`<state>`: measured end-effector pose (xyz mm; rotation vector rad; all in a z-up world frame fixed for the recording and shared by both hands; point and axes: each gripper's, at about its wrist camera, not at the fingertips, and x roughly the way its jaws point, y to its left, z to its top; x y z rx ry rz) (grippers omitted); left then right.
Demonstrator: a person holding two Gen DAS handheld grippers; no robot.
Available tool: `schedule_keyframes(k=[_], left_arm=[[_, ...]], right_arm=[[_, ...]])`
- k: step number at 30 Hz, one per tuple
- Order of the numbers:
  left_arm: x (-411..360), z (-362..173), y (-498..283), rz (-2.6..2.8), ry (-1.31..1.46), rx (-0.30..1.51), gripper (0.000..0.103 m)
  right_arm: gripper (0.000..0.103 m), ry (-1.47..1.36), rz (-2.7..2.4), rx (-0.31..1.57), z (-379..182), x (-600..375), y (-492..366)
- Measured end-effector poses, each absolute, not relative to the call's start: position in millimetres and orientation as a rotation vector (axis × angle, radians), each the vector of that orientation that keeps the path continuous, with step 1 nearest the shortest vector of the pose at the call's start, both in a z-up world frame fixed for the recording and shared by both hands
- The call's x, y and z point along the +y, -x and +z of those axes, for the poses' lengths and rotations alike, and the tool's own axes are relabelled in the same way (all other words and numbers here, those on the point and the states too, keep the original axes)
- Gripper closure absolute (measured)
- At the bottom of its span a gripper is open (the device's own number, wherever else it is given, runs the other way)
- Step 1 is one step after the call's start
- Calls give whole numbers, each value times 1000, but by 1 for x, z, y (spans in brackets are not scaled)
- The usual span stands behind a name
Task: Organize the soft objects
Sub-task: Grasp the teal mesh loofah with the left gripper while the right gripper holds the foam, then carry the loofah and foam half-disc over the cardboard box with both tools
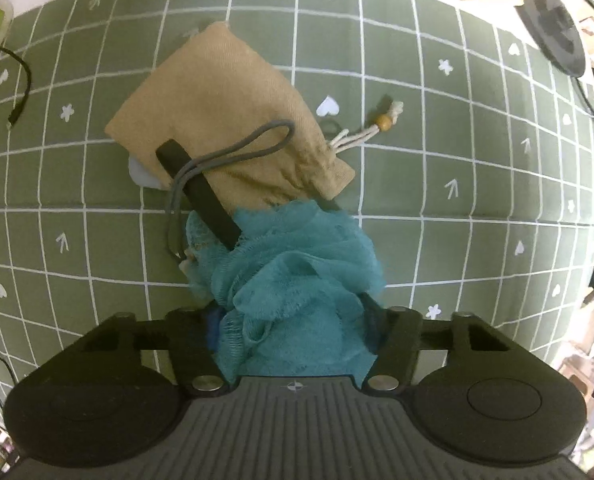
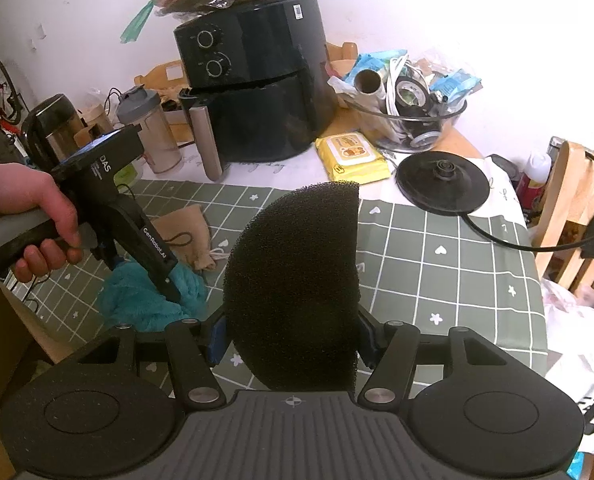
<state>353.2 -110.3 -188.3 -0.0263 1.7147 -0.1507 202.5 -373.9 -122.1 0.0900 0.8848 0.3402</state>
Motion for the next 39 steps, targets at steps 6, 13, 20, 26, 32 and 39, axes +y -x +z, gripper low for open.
schedule_keyframes(k=[6,13,20,26,32,39], left_arm=[[-104,-170,-347,-200,53,1668,57],[-92,-136,-333,-292,67,1546,58],[-76,-101,-313,-372,62,1379,59],[-62,-73,-290,-429,66,1265,59],[-48,-49,-267,-487,103,1176,59],[-31,-27,-233,-532,122,1102,59]], right_arm=[[39,-80,357,873,-117,-370,-201],[39,-68,360,859,-107,-362,-196],[39,-82,339,861,-94,-354,-185],[39,-110,326,858,-78,-349,-174],[39,-119,323,849,-61,-337,-163],[39,-122,344,843,-43,-318,-149]])
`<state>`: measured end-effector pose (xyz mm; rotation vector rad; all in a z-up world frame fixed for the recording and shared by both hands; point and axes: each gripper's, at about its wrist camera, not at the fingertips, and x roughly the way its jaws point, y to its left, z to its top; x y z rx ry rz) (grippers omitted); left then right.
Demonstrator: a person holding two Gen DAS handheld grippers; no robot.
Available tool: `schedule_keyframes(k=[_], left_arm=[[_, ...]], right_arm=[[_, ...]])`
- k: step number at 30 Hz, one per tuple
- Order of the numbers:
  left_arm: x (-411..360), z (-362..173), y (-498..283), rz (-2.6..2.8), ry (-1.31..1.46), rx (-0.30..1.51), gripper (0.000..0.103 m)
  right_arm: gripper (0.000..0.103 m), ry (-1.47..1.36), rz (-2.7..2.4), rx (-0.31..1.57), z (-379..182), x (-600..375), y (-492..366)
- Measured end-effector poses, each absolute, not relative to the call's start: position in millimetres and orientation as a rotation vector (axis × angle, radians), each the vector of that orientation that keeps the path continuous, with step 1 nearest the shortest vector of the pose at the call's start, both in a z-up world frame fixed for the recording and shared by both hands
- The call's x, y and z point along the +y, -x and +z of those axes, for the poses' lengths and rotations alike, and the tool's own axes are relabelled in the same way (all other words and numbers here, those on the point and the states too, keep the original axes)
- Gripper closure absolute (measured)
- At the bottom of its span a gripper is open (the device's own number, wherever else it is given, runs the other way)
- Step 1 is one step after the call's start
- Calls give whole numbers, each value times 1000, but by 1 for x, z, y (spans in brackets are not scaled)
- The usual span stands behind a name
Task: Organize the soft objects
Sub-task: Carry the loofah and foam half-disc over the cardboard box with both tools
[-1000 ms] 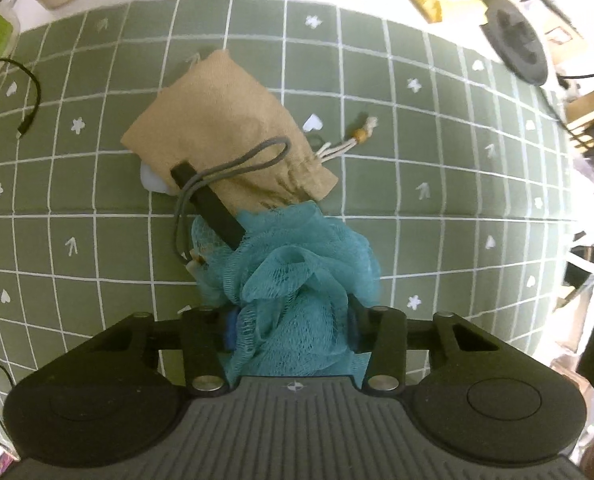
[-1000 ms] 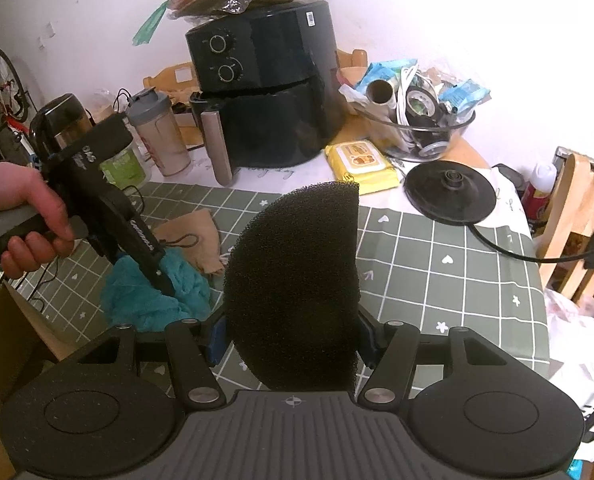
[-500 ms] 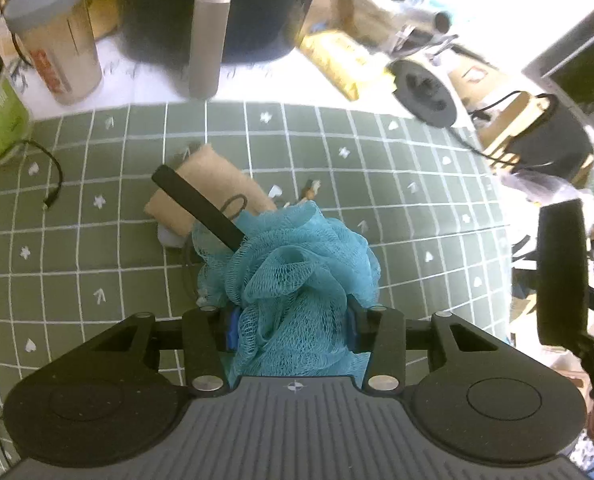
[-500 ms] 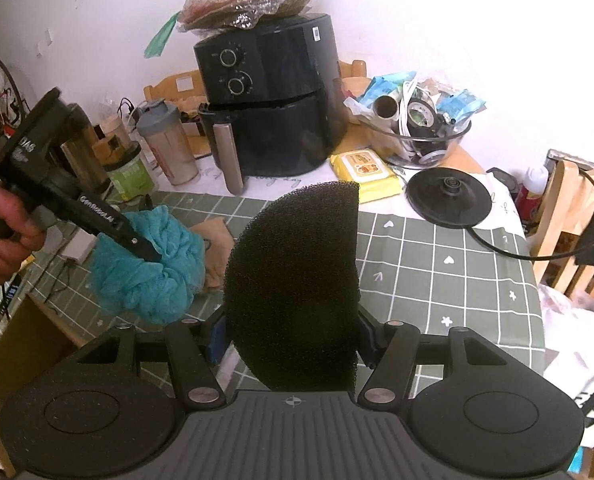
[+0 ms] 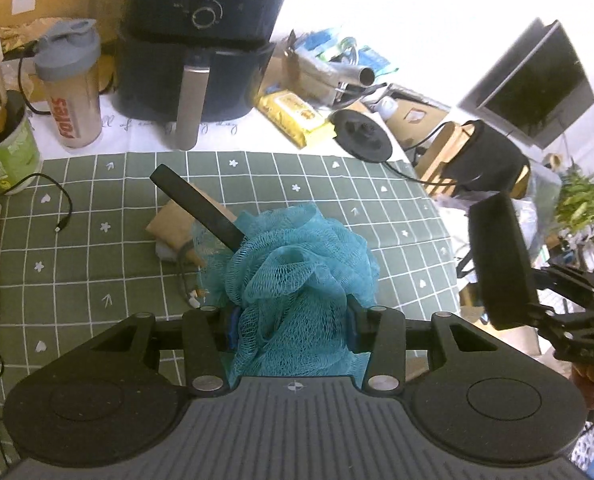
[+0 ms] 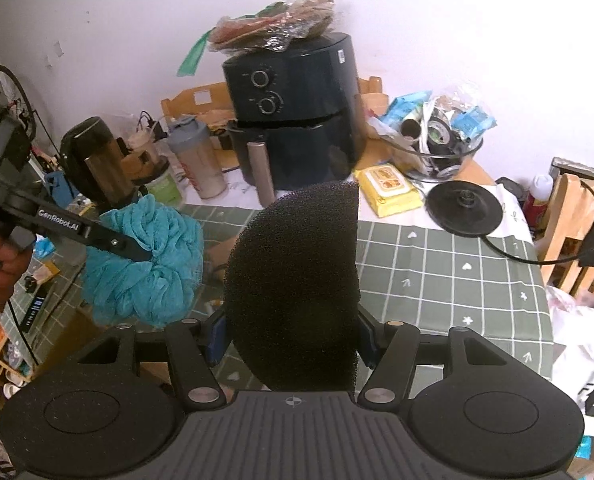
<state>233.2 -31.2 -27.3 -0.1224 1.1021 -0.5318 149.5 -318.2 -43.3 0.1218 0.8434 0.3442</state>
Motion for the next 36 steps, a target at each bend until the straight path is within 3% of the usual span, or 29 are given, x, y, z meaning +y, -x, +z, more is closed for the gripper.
schedule_keyframes(k=[15,26,36], left_arm=[[1,-4,-174,-567,166,1038,59],[8,-16,-136,-603,112,1060,58],[-7,-31,-106,-578,-37,1045,36]], right_arm=[[39,-159,393,879,-34,-284,-124],[39,-157,420,915,-34,-264,-106],[39,-158,418,971,-45,-254,-89]])
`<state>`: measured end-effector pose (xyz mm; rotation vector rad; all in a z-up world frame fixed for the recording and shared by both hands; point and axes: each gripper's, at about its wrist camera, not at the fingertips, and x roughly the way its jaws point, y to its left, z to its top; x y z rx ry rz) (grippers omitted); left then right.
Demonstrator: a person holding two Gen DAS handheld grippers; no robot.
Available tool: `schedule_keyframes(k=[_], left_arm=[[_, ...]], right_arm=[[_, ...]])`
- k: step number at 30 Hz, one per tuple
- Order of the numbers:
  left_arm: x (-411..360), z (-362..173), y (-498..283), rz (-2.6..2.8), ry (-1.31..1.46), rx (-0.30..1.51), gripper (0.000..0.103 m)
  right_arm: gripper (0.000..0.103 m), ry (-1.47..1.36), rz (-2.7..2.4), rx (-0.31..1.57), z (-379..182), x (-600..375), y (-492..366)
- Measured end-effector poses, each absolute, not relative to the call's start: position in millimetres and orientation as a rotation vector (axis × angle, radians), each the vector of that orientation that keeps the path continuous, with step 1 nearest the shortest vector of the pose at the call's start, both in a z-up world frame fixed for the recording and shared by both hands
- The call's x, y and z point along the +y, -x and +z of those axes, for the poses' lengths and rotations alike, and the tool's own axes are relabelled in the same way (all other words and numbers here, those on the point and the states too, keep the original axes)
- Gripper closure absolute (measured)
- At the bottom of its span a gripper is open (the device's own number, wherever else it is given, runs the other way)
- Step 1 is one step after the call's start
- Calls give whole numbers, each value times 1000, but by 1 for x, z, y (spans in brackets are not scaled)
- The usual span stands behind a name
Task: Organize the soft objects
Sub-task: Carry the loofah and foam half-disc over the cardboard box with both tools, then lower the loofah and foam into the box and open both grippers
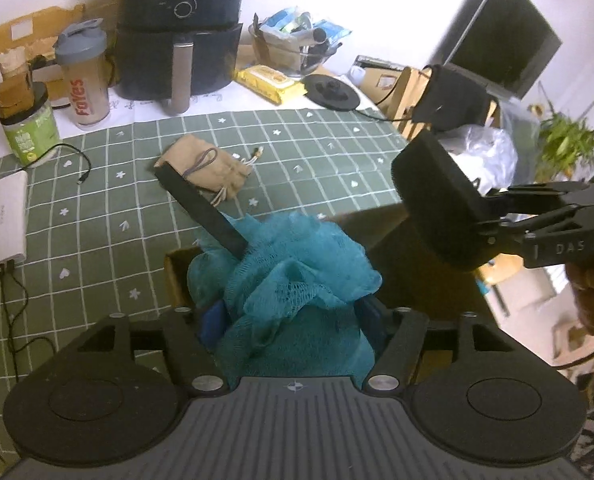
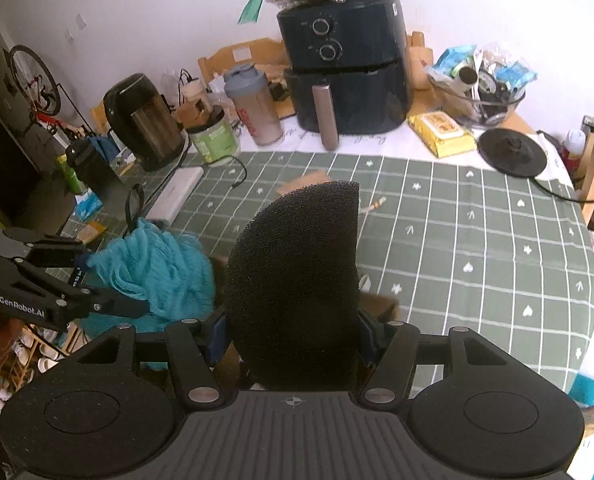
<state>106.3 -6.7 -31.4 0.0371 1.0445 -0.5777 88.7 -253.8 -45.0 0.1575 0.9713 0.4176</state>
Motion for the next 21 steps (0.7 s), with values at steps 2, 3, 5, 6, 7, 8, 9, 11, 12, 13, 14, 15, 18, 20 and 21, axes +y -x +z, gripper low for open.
schedule_keyframes(k=[2,3,5,6,7,8,9,11,12,13,14,15,18,20,21], left_arm=[[-6,-32,-102,-559,-42,1035,36],[-5,-33,-100,-551,-39,1033,36],[-3,-33,-98,-532,-32,1031,36],[-1,-32,-97,-522,-26,1028,35],[0,-32,-96,-512,-19,1027,35],[2,-32,-95,-505,-11,1029,35],[3,-33,-94,-498,-5,1031,35],[6,-33,-92,-482,4,1034,35],[8,-34,-91,-475,7,1035,35],[10,-34,-90,-468,9,1034,35],[11,-35,-90,-461,9,1034,35],[12,-35,-89,-453,8,1032,35],[16,-36,-89,-435,3,1028,35],[20,-37,-88,-431,14,1029,35],[21,-37,-88,-428,19,1028,35]], right_arm=[[39,-163,416,984,-48,-251,-84],[39,-164,416,990,-50,-250,-82],[39,-167,415,1001,-52,-247,-79],[39,-167,415,1006,-54,-246,-78],[39,-165,415,1012,-55,-244,-76],[39,-165,414,1017,-56,-243,-75],[39,-163,415,1024,-57,-241,-73],[39,-158,416,1034,-58,-238,-72],[39,-156,417,1040,-58,-236,-71],[39,-154,421,1048,-58,-235,-70],[39,-152,424,1058,-58,-233,-70],[39,-150,426,1068,-58,-232,-70],[39,-148,428,1103,-59,-229,-70],[39,-159,424,1134,-61,-228,-72],[39,-168,423,1153,-61,-229,-73]])
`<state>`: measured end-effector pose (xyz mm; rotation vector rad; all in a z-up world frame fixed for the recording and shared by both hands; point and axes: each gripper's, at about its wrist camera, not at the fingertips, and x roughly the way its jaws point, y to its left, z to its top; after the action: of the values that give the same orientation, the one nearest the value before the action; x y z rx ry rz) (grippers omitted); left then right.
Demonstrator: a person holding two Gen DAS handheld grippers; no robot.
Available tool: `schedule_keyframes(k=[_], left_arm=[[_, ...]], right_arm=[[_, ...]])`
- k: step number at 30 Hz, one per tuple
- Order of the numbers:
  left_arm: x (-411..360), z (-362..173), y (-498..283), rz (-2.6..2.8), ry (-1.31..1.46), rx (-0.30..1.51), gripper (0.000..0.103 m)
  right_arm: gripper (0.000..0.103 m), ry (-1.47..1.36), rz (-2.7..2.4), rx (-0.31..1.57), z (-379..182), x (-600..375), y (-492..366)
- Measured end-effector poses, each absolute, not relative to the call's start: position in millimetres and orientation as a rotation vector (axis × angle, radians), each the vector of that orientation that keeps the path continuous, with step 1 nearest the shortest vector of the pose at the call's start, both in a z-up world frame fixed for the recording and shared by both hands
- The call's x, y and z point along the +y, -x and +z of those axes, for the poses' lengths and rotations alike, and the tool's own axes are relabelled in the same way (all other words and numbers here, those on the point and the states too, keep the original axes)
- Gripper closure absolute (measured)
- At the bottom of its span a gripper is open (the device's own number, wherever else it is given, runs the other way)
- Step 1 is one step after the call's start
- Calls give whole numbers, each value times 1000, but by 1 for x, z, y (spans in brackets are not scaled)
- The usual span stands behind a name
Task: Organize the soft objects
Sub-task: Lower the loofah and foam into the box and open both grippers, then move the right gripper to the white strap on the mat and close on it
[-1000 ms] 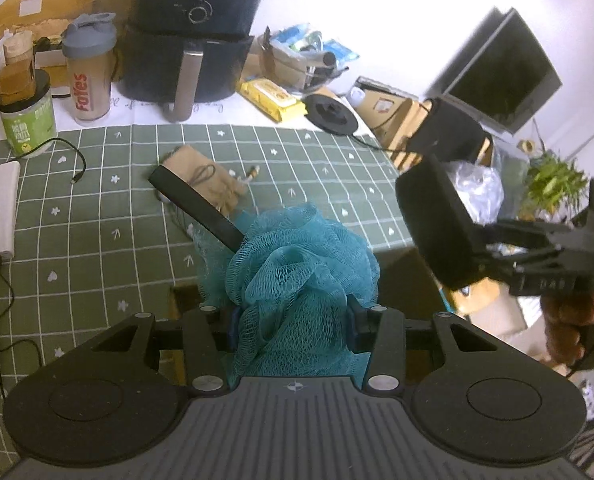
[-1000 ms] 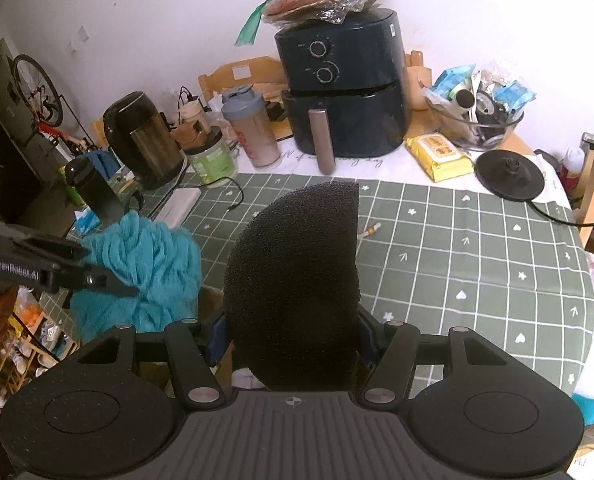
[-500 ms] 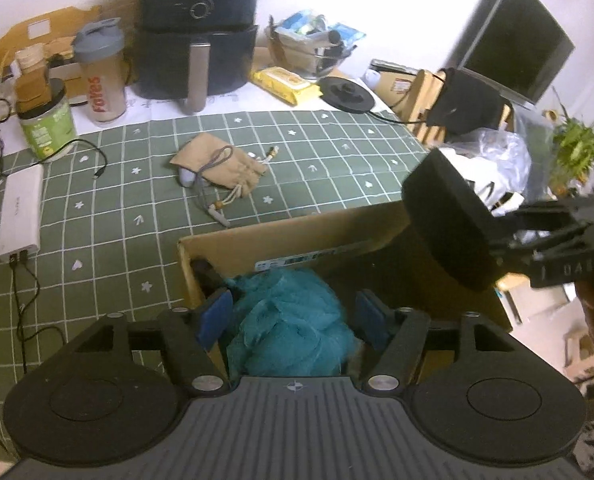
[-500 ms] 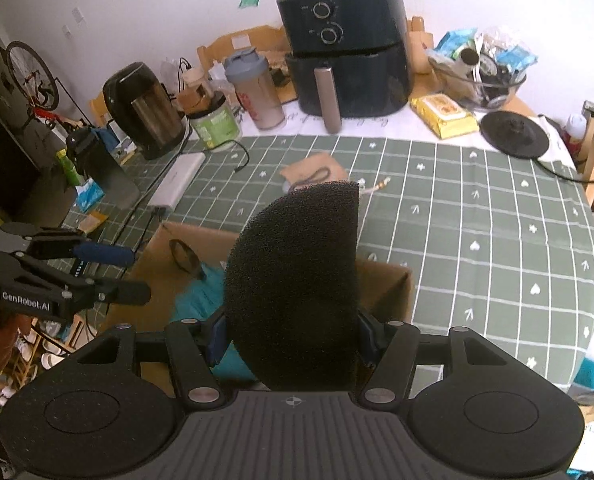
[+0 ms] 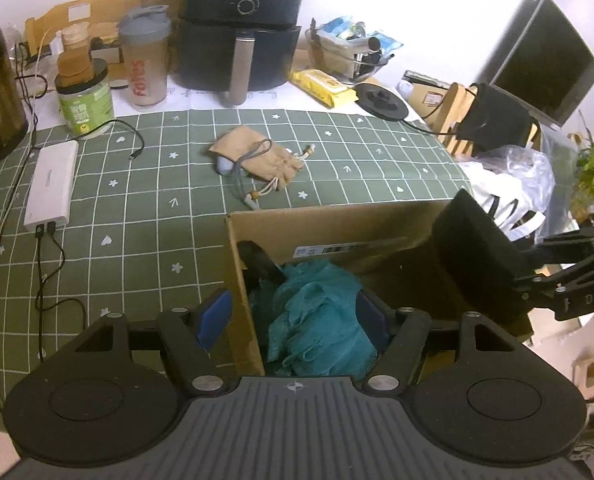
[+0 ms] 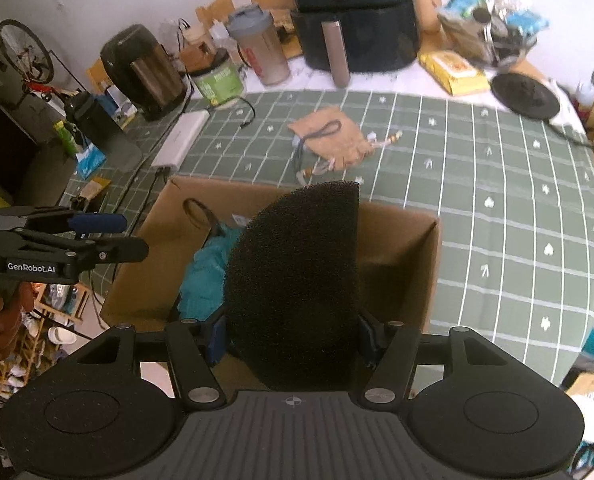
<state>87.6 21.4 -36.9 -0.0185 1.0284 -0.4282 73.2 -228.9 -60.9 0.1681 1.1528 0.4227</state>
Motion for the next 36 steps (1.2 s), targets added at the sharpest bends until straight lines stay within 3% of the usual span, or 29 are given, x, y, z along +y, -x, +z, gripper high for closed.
schedule_keyframes(k=[6,10,19,25,36], left_arm=[[29,-39,-84,-407,37,1036,35],[31,-41,-83,-402,46,1039,35],[32,-45,-83,-404,53,1049,35],[31,-46,-86,-400,37,1061,35],[36,-50,-93,-359,9,1096,35]], right_arm=[[38,-219,410,1261,-66,-232,-80],[19,-210,412,1283,-70,-228,-79],[6,-164,379,1256,-73,-220,-73],[0,-164,340,1209,-70,-222,-71],[0,-129,238,1157,-72,-224,-72]])
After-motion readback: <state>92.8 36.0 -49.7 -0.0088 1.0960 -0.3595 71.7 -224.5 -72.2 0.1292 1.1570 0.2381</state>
